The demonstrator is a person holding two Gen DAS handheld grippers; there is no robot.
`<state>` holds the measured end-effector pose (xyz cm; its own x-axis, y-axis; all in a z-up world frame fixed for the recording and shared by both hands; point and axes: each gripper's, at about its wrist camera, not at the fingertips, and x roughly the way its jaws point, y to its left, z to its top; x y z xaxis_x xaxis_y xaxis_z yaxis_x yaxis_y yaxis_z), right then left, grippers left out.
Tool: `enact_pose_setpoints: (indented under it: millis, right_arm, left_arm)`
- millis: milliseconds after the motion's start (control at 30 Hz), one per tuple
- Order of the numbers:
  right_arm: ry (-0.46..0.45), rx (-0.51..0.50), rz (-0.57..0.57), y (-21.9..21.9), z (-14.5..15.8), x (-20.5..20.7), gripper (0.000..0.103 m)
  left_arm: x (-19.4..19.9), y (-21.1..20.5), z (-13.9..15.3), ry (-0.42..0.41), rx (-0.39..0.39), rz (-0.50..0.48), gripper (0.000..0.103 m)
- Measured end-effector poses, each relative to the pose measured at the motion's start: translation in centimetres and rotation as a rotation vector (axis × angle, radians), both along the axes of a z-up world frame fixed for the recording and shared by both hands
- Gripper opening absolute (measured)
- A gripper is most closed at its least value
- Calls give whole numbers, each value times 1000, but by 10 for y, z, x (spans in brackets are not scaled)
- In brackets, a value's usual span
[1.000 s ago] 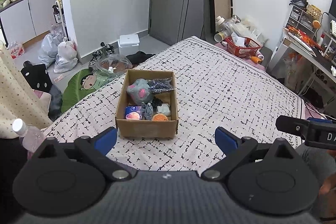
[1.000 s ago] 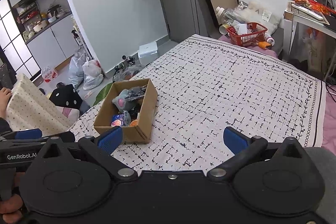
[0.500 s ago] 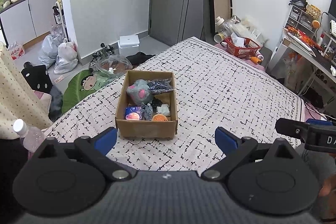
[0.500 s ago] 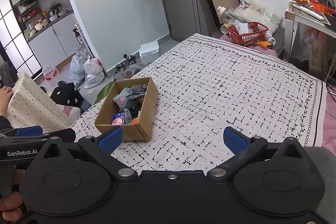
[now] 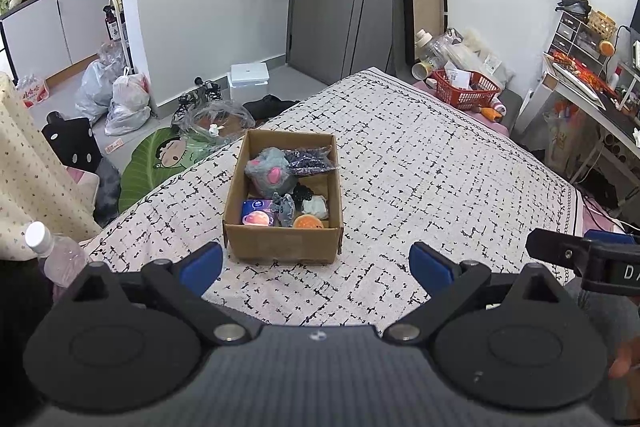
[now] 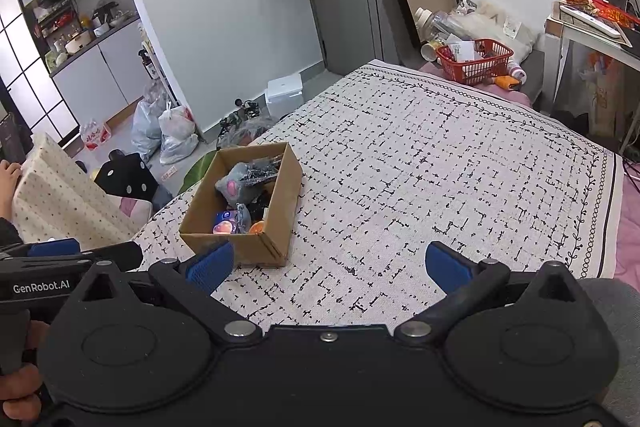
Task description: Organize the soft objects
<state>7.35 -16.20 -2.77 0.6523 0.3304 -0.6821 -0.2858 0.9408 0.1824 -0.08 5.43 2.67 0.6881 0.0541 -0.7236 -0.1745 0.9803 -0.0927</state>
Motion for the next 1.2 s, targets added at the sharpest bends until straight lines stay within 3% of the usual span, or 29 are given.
enact_pose_setpoints:
  millis: [1200]
  right_arm:
    - [0, -2, 7, 3, 2, -1, 103]
  left_arm:
    - [-2, 1, 0, 0, -3, -3, 99]
